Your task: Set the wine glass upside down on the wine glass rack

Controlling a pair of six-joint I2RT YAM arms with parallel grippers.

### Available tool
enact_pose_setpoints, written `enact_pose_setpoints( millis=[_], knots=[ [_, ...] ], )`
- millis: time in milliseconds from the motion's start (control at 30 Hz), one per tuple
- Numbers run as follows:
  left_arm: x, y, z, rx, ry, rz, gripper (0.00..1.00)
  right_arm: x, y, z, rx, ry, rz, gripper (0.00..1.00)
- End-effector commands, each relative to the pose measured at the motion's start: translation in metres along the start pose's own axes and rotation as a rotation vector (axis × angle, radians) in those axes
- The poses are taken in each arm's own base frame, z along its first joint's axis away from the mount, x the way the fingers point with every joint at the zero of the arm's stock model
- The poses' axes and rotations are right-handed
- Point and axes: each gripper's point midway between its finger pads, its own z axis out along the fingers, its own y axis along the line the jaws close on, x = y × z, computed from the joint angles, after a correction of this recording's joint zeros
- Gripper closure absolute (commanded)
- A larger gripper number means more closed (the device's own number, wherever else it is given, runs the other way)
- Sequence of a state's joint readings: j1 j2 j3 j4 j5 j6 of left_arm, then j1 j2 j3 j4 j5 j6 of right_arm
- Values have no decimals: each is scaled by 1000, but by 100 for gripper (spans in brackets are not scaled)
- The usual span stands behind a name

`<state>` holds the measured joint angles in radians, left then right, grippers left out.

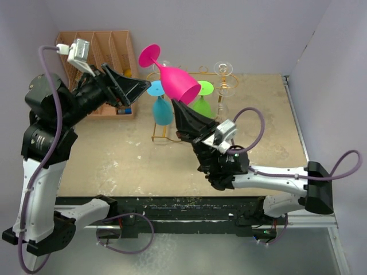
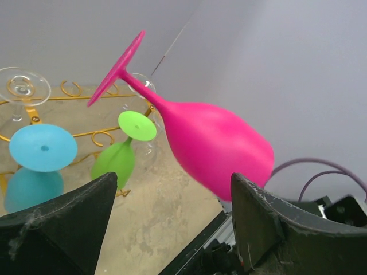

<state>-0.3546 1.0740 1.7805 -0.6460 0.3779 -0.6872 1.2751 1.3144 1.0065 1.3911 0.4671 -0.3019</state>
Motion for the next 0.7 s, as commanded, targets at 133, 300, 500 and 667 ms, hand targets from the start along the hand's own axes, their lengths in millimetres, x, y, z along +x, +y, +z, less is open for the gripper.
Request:
enact_pose_setpoints(
  millis=[133,300,500,667],
  knots=[
    [-19,-16,37,131,-17,-11,23,-43,18,-5,-6,-267,-180,100],
    [-28,-12,44,120,-51,42,30,-43,20,-8,-14,-277,-186,100],
    [-36,-7,50,107,-74,58,45,-43,24,-10,-34,-286,-186,100],
    [-37,-8,57,127,-67,61,60,-33,34,-10,-78,-272,-206,100]
  ],
)
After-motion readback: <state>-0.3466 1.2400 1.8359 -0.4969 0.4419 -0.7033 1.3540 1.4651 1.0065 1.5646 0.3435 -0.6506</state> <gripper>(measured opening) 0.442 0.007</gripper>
